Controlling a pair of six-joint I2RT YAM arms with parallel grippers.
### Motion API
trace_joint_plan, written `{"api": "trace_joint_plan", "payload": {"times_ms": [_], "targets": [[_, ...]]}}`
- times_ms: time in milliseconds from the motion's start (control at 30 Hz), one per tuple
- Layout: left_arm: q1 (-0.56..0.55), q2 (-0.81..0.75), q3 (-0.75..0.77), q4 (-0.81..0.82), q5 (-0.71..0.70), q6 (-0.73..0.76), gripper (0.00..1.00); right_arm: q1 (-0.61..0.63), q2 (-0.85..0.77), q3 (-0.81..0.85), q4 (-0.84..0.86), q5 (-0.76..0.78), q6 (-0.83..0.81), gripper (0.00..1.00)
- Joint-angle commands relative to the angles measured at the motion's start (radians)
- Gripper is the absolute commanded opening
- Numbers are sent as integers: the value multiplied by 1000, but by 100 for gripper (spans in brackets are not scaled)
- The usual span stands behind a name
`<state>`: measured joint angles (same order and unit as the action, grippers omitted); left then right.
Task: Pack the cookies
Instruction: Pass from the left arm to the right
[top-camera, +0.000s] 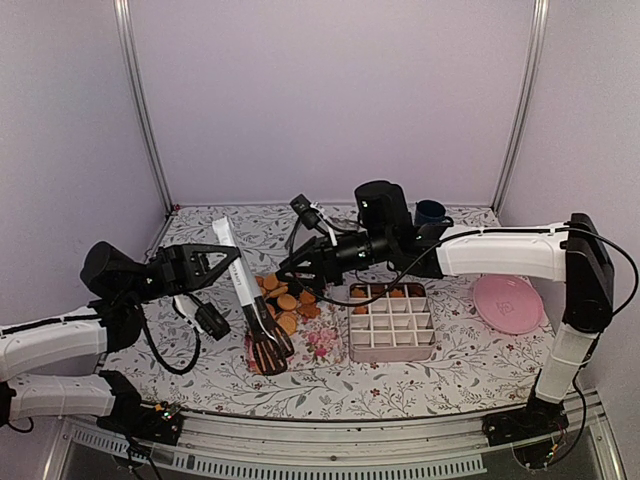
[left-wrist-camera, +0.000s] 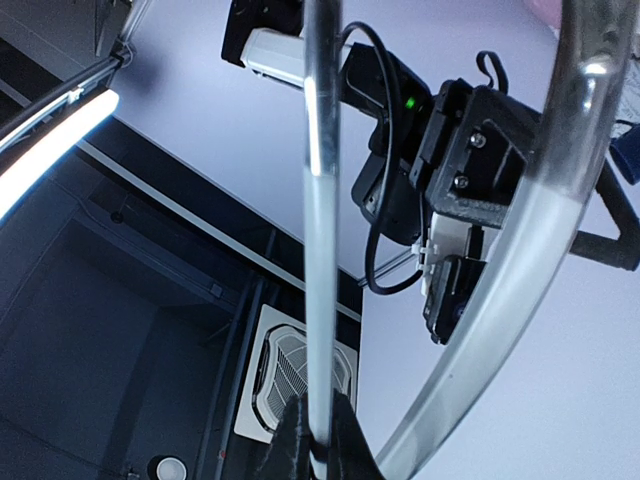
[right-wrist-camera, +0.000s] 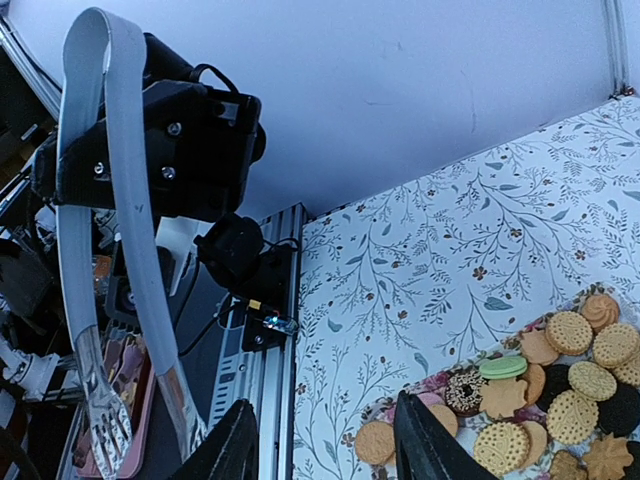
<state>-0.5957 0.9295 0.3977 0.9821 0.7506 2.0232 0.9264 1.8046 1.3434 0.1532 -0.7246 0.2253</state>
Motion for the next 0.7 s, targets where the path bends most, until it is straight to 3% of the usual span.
{"api": "trace_joint_plan", "payload": {"times_ms": [0,200,667], "targets": [[-8,18,38,55,51,13,0,-2,19,19,-10,-129,9,49],[-7,34,36,70,59,19,0,25,22,25,-19,-154,-13,57],[-7,70,47,104,44,19,0,81,53,84,-74,-136,-55,53]]}}
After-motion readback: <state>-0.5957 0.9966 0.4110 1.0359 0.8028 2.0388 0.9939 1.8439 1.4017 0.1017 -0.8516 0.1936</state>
